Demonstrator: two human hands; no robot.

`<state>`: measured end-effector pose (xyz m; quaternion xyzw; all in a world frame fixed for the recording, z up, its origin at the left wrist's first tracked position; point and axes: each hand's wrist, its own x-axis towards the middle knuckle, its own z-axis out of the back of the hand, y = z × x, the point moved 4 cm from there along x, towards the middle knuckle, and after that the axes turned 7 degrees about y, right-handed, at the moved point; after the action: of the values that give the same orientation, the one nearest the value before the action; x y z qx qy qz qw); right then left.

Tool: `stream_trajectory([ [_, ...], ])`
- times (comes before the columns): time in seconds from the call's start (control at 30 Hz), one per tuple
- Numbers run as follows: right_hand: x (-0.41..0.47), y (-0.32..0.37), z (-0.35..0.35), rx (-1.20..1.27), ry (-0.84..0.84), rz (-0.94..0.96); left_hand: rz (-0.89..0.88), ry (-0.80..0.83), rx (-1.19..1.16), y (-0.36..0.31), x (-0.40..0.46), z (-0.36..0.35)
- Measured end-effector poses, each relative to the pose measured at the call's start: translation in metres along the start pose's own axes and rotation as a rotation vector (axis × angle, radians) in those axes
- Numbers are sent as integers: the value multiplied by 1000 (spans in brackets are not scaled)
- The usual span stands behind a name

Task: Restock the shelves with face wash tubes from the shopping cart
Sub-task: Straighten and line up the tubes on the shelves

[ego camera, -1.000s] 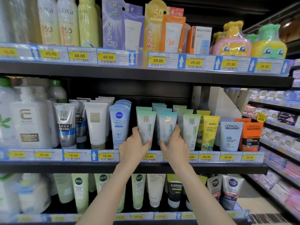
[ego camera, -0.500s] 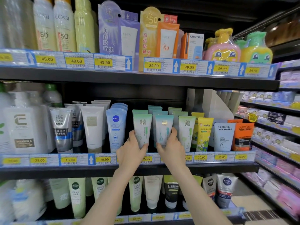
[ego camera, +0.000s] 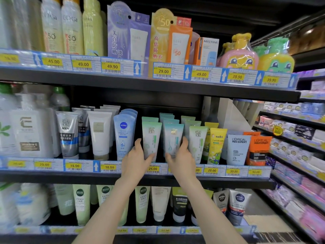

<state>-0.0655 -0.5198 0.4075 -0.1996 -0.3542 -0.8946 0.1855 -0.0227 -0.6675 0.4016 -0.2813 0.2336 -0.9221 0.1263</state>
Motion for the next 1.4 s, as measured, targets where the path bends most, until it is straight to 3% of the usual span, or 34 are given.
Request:
stream_trajectory([
  [0.1, -11, -3, 8, 50, -45, 66, 3, -33, -36, -1, -6, 4],
  [0.27, -27, -17, 33, 108, -191, 144, -75, -237, -52, -23, -27, 11],
  [0.4, -23, -41, 49, 128, -250, 96, -148, -204, -98, -57, -32, -6],
  [0.57, -19, -51, 48, 104, -225, 56, -98, -124, -15, -77, -28, -28],
  [0.87, -4, -52, 44, -73, -96, -88, 28, -129, 172, -81, -10, -36],
  [1.4, 3, -50, 47, -198, -91, -128, 4, -157, 246, -78, -8, -38],
])
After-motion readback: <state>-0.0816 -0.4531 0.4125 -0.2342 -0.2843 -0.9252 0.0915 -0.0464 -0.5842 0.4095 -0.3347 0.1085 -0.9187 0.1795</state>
